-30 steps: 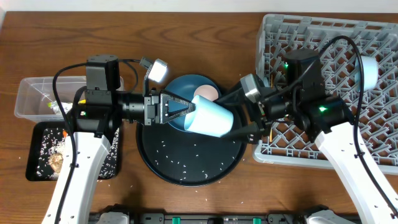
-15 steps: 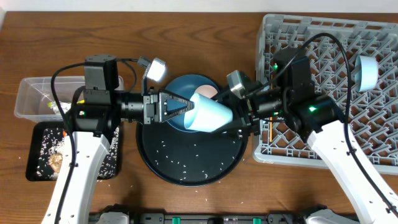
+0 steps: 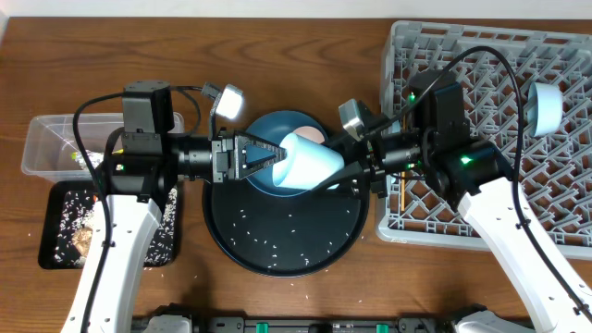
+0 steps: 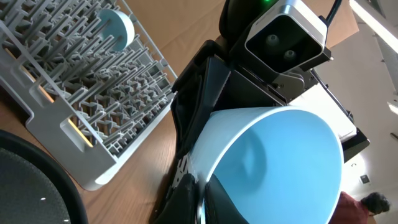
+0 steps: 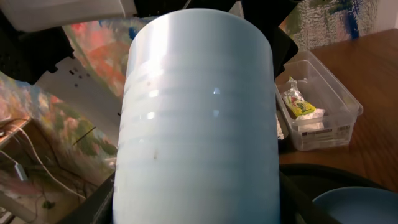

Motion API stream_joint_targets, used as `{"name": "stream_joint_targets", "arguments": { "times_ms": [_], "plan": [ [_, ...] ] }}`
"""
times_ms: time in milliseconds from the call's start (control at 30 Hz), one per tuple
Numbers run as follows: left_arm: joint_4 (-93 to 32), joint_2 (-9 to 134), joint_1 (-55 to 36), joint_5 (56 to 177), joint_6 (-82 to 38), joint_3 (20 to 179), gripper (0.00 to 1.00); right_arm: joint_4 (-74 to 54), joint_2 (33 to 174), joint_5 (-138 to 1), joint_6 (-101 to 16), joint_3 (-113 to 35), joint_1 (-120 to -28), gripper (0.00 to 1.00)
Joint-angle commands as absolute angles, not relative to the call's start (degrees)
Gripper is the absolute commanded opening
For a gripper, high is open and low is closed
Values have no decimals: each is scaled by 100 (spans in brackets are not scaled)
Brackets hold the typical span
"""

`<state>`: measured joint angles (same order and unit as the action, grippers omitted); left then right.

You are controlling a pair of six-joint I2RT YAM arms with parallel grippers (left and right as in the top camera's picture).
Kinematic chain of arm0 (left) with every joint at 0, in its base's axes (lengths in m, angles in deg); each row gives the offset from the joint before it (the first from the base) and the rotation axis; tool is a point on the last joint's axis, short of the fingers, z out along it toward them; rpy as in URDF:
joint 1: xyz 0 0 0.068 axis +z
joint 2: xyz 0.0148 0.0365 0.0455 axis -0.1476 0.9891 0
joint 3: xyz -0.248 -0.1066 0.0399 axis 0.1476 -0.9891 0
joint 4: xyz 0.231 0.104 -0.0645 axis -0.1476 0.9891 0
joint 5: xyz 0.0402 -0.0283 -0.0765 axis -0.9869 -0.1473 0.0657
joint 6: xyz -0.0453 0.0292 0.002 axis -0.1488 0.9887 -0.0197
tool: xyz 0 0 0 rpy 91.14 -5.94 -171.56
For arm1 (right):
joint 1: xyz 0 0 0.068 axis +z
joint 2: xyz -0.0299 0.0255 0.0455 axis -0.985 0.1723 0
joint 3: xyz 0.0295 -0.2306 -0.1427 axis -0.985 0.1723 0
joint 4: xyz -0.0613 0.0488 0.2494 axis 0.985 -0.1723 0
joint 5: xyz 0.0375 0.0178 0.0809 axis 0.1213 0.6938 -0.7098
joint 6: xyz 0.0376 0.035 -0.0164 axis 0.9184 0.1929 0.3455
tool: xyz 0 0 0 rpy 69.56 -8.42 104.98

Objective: Sort waste into correct bins and load items into the dishwasher rack
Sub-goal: 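Move the right gripper to the cup's base to take it, then carry the light-blue cup right into the rack with the right gripper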

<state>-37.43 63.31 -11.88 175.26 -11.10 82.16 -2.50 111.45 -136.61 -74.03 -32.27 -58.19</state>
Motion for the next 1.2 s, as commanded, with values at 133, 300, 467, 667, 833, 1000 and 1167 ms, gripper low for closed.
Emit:
{"name": "stream_joint_targets", "arguments": {
  "times_ms": [133,300,467,667,833,1000,1167],
  "plan": [
    [-3542,6323,-1287,17821,-1090,8262,6,655,11180,-13606,-6345,-3242,-5933,11],
    [-2967,6323,-1394,17816,-640,8251,6,1382,11169,-13602,-5560,-3242,-5957,2],
    [-2707,6323,-1444,17816,-432,8225,6,1546,11169,-13587,-5388,-3242,-5955,1],
    [-2698,6309,-1392,17814,-434,8225,6,1977,11119,-13589,-4647,-3242,-6328,1],
    [-2287,6299,-1409,17156,-428,8225,6,2313,10968,-13585,-3709,-3242,-6853,1],
    [-1817,6299,-1407,16055,-406,8225,6,1852,10778,-13753,-3217,-3242,-7511,1],
    [-1424,6299,-1407,15270,-408,8225,6,502,10513,-13690,-3567,-3242,-8249,1]
  ]
}}
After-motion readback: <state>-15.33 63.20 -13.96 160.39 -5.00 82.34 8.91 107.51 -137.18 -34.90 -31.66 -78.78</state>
